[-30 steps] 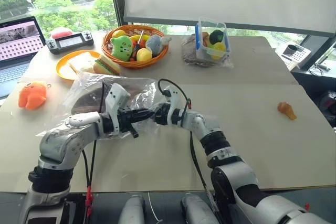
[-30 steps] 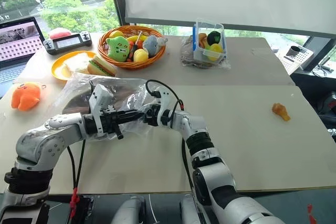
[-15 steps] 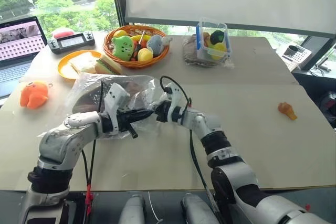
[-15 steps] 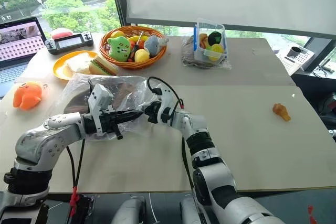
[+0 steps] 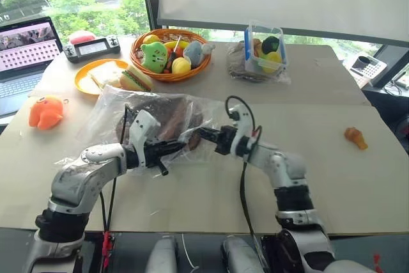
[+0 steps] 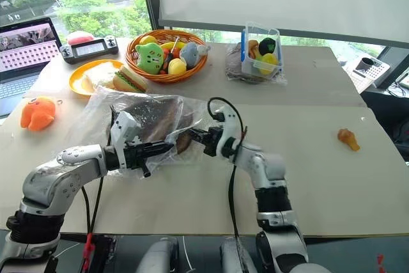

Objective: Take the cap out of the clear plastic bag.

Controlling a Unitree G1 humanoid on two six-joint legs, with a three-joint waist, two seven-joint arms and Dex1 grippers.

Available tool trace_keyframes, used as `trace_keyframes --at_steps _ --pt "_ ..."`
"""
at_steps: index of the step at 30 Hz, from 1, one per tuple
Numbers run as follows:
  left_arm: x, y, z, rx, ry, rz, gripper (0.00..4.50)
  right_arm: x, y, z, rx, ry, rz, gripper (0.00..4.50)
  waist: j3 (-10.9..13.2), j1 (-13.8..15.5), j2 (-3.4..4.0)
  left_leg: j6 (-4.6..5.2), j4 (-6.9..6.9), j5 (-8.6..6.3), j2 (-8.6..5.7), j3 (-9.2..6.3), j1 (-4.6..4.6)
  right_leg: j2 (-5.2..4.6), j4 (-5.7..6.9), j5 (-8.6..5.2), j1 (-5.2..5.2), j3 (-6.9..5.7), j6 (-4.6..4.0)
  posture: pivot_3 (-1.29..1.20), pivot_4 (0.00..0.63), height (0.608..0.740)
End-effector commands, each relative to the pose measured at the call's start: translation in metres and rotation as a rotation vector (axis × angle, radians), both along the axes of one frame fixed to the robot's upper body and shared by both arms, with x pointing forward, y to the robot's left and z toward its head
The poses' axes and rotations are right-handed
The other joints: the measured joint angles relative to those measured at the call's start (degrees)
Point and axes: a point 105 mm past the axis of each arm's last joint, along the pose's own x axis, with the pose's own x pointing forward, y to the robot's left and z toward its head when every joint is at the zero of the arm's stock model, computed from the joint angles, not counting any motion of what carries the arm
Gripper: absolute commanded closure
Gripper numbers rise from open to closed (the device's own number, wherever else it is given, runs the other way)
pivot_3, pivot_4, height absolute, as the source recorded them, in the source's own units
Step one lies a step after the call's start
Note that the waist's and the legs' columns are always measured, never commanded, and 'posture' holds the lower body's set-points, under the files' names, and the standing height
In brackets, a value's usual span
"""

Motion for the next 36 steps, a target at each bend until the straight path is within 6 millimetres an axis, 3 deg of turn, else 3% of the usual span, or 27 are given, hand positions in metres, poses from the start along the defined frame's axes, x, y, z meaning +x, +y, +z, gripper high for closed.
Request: trace_keyframes --at_steps 1,6,9,13,18,29,36 --pt "-0.001 -0.002 0.006 0.016 -0.053 -0.020 4.34 -0.009 -0.011 0.014 0.063 -0.002 -0.049 4.44 0.00 -0.05 0.00 0.00 0.00 0.00 0.00 0.01 0.00 0.00 0.00 0.00 0.00 0.01 0.00 0.00 0.150 0.740" --pt "-0.001 -0.001 0.004 0.025 -0.058 -0.021 4.34 -0.020 -0.030 0.014 0.100 0.031 -0.106 4.44 0.00 0.04 0.00 0.00 -0.02 0.00 0.00 0.01 -0.02 0.00 -0.04 -0.01 -0.01 0.02 0.01 0.00 0.150 0.740" --pt "-0.002 -0.001 0.001 0.030 -0.060 -0.022 4.34 -0.028 -0.063 0.025 0.204 0.041 -0.155 4.44 0.00 0.22 0.00 0.00 -0.01 0.00 -0.01 0.04 -0.05 -0.03 -0.07 -0.01 0.00 0.02 0.01 0.00 0.150 0.740" --pt "-0.002 -0.001 0.001 0.028 -0.061 -0.021 4.34 -0.043 -0.086 0.042 0.300 0.012 -0.125 4.44 0.03 0.46 -0.01 0.01 0.01 0.00 -0.01 0.04 -0.05 -0.03 -0.08 -0.01 0.02 0.02 0.02 0.00 0.150 0.740" --pt "-0.002 0.000 -0.001 0.033 -0.067 -0.020 4.34 -0.076 -0.113 0.062 0.356 -0.077 -0.028 4.44 0.08 0.31 0.07 0.01 0.00 0.00 -0.01 0.05 -0.04 -0.02 -0.10 -0.03 0.04 0.04 0.03 0.00 0.150 0.740" --pt "-0.007 -0.008 -0.030 0.287 -0.242 -0.137 4.34 -0.131 -0.177 0.160 0.752 -0.463 0.096 4.44 0.24 0.16 0.23 0.04 0.02 0.02 0.00 0.17 0.06 0.00 -0.16 -0.19 0.19 0.17 0.31 0.00 0.150 0.740" --pt "-0.005 -0.014 -0.039 0.362 -0.323 -0.199 4.34 -0.130 -0.182 0.159 0.794 -0.459 0.065 4.44 0.25 0.17 0.24 0.05 0.03 0.02 0.01 0.17 0.07 -0.01 -0.25 -0.17 0.27 0.16 0.29 0.00 0.150 0.740"
